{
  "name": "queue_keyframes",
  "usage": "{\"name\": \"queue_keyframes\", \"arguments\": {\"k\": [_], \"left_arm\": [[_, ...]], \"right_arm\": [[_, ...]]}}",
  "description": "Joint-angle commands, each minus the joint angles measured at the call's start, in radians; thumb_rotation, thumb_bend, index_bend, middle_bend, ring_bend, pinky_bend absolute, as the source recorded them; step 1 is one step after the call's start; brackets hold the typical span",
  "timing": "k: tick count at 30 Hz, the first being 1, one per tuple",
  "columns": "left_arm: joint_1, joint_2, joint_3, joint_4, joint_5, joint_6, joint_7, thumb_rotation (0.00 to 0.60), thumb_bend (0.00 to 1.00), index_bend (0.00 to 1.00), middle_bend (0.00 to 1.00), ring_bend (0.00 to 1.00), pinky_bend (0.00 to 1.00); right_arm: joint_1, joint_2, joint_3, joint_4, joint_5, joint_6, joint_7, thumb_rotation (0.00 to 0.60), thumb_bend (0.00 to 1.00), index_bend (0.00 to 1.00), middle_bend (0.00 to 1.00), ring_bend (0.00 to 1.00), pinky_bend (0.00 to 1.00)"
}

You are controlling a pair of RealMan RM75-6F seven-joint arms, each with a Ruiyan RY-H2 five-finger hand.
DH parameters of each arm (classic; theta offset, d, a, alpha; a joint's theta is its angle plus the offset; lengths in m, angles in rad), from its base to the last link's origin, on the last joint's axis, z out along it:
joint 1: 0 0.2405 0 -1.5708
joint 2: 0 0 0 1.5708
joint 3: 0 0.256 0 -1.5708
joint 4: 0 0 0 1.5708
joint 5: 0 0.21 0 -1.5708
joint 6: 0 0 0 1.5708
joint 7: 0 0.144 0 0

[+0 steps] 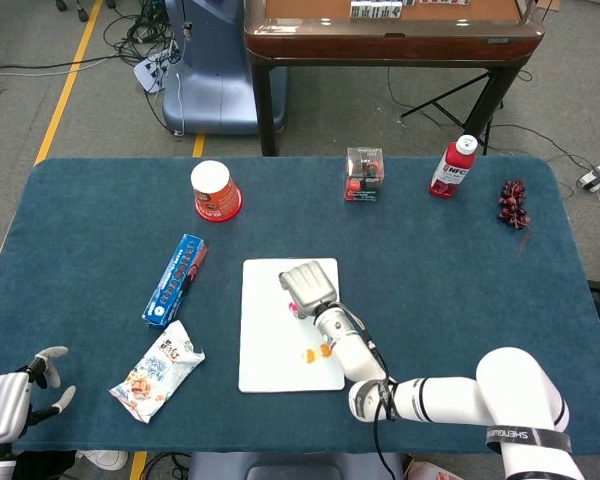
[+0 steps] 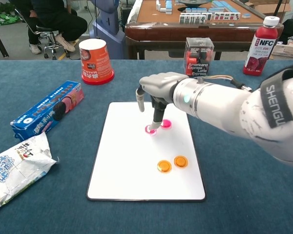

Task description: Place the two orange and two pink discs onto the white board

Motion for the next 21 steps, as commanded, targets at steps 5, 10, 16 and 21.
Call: {"name": "queue_keyframes", "arguments": {"k": [5,10,16,21], "left_arm": [[-0.014,0.011,-0.012,-0.027,0.013,0.003,0.019,0.6,0.27,0.35,0.6,0.58,0.82],[-0.032,0.028,-0.024,-0.064,0.022,-0.001,0.043,0.6,0.27,0.35,0.6,0.58,0.82],[-0.053,0.05,-0.036,-0.109,0.025,-0.013,0.081,0.6,0.27,0.35,0.6,0.58,0.82],[-0.063,0.065,-0.043,-0.141,0.028,-0.013,0.111,0.6,0.27,0.35,0.6,0.57,0.82]], "right_arm": [[-0.074,0.154,-0.021,-0.162,-0.075,0.088,0.027,0.6,0.08,0.41,0.97,1.0,1.0],[-0.162,0.325,-0.061,-0.317,-0.147,0.176,0.049,0.6,0.1,0.41,0.81,0.92,0.99],[-0.287,0.515,-0.13,-0.455,-0.269,0.258,0.126,0.6,0.1,0.41,0.65,0.73,0.85],[-0.4,0.617,-0.192,-0.494,-0.397,0.323,0.224,0.6,0.1,0.41,0.56,0.6,0.67]]}}
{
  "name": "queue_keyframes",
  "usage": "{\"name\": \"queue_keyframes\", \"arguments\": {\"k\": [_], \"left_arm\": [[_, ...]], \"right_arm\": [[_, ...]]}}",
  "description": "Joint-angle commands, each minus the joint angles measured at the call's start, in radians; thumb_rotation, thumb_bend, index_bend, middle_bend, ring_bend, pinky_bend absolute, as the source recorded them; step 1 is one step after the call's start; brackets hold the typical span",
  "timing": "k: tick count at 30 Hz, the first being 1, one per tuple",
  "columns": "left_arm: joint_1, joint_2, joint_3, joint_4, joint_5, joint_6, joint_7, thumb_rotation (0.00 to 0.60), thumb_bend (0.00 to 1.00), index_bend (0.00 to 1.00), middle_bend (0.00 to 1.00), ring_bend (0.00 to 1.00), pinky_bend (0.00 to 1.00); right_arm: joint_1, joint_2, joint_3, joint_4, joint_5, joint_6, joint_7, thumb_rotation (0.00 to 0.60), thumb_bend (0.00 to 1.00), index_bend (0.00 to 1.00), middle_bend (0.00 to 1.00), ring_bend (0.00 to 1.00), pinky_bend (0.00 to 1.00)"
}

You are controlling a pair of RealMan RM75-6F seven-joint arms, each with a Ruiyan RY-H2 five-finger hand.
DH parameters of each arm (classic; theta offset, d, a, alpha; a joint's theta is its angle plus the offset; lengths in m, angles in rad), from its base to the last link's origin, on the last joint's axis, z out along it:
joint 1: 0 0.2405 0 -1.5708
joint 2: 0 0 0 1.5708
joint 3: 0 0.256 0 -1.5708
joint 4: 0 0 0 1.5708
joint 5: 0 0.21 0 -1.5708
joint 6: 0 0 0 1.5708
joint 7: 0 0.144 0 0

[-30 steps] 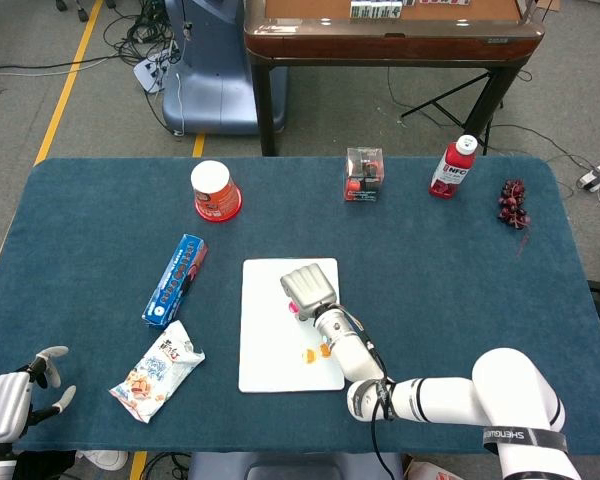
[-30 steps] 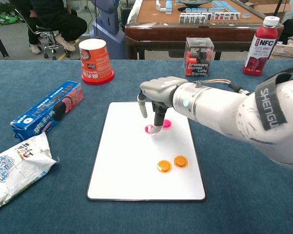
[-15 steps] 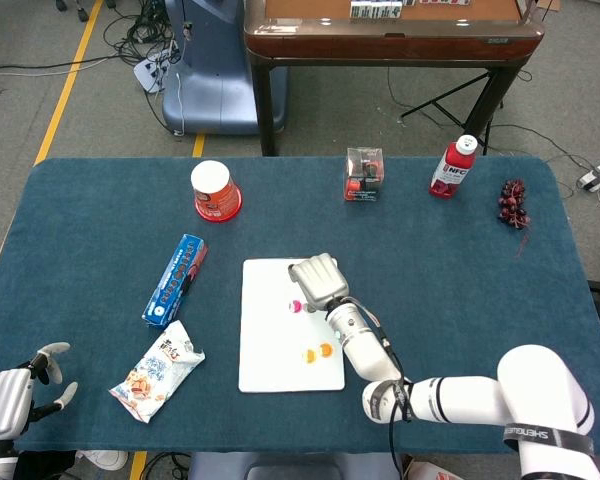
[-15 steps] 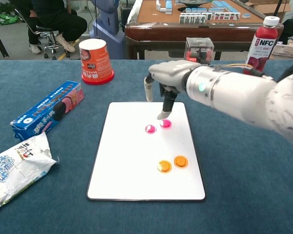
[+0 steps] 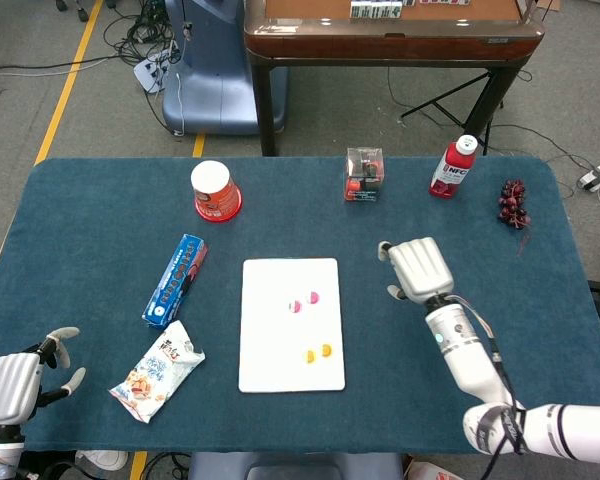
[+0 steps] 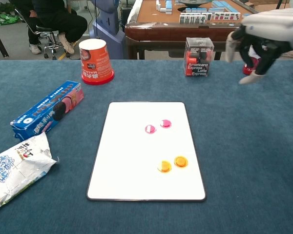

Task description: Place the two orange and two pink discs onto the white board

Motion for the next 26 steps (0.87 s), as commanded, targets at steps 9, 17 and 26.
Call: {"name": "queue_keyframes", "arguments": {"k": [9,17,26], "left_arm": [[-0.02,0.032,-0.024,-0.057,-0.005,0.003,0.055,0.6,0.27,0.35,0.6,0.57,0.78],[-0.031,0.054,-0.037,-0.086,-0.008,0.008,0.083,0.6,0.27,0.35,0.6,0.56,0.76],[-0.032,0.064,-0.022,-0.092,0.007,0.006,0.101,0.6,0.27,0.35,0.6,0.55,0.76]], "right_arm": [[-0.286,0.117,-0.138,0.022,-0.315,0.2,0.279,0.6,0.11,0.43,0.53,0.55,0.49],[-0.424,0.125,-0.176,0.082,-0.41,0.284,0.375,0.6,0.12,0.43,0.53,0.55,0.49],[-0.51,0.148,-0.161,0.104,-0.445,0.312,0.43,0.6,0.12,0.43,0.53,0.55,0.49]]}}
